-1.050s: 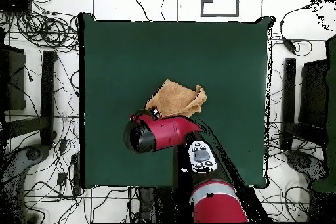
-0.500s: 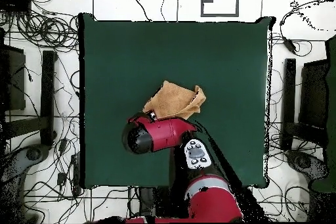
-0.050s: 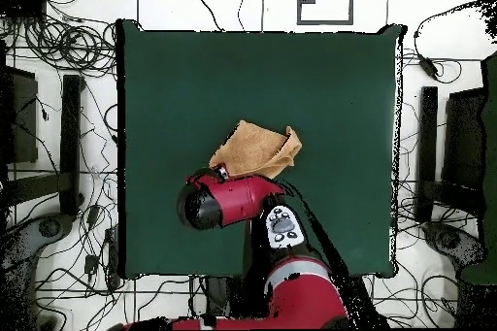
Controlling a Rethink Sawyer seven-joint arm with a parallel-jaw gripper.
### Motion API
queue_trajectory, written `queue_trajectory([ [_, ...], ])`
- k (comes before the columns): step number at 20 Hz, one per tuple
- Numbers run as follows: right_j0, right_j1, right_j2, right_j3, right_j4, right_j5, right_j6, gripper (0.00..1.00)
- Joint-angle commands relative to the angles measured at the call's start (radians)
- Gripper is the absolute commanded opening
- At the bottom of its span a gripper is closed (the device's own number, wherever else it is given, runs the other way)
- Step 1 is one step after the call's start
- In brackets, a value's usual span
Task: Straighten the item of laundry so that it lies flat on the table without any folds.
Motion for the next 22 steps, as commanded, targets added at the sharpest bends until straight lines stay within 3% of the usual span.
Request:
queue_trajectory([
  [1,0.06,0.064,-0.044,-0.027,0.065,-0.01,0.222,1.0],
  [2,0.069,0.066,-0.059,-0.027,0.089,-0.001,0.245,0.0],
  [13,0.117,-0.023,-0.09,-0.013,0.085,0.117,0.164,0.0],
  [22,0.161,-0.278,-0.099,0.257,0.201,0.251,0.262,0.0],
])
